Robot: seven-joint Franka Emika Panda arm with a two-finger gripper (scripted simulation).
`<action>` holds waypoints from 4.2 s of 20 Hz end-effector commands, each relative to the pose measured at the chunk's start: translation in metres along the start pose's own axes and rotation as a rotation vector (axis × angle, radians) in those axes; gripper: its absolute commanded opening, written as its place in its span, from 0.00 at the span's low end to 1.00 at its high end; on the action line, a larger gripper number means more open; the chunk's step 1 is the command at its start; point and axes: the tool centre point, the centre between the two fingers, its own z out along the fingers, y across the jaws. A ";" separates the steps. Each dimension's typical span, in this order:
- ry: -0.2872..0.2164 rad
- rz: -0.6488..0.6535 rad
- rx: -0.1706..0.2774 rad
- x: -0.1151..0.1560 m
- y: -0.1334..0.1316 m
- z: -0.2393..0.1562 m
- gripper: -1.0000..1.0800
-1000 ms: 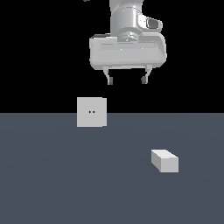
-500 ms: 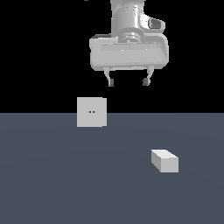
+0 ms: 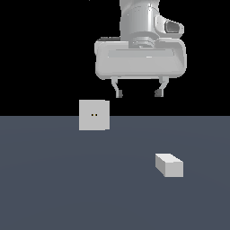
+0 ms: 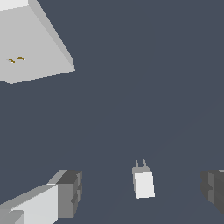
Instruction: Plug the charger into the wall socket.
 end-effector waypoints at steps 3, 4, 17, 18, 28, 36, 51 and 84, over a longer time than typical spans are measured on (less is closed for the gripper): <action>0.027 -0.019 0.005 -0.021 0.009 0.020 0.96; 0.033 -0.023 0.006 -0.026 0.011 0.025 0.96; 0.094 -0.067 0.020 -0.068 0.032 0.073 0.96; 0.096 -0.069 0.020 -0.069 0.033 0.076 0.96; 0.103 -0.074 0.024 -0.074 0.036 0.083 0.96; 0.104 -0.074 0.025 -0.076 0.035 0.104 0.96; 0.105 -0.075 0.025 -0.078 0.035 0.133 0.00; 0.105 -0.192 0.038 0.019 -0.090 0.062 0.00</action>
